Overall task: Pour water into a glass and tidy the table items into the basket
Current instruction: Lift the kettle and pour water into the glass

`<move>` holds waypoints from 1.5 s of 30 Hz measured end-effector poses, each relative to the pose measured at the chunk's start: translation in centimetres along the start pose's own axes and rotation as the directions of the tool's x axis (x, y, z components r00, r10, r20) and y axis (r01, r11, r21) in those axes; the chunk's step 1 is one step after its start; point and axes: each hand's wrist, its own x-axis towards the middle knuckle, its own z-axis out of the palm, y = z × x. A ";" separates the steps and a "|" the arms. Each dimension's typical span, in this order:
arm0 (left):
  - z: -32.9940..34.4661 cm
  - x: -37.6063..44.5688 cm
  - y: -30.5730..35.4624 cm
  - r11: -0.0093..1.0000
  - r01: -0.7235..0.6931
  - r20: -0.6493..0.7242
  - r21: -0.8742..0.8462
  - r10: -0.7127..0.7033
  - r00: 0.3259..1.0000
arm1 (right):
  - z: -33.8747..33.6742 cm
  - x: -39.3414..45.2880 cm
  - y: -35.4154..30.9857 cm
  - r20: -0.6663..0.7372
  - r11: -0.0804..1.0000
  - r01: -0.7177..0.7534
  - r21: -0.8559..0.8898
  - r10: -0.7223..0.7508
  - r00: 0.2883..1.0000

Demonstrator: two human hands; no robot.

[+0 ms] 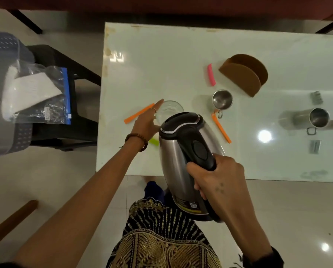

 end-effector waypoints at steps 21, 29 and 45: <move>-0.6 1.1 -0.5 0.972 0.012 0.065 -0.237 0.004 0.998 | -0.5 2.7 -0.6 0.055 0.991 -0.036 -0.127 0.044 0.998; -0.8 1.3 -0.5 0.971 0.035 0.093 -0.234 -0.014 0.996 | -0.5 2.3 -0.7 0.061 0.991 -0.022 -0.135 0.030 0.998; -0.8 1.9 -0.5 0.976 0.049 0.120 -0.212 -0.024 0.992 | -0.2 1.8 -0.9 0.028 0.989 -0.020 -0.145 0.025 0.999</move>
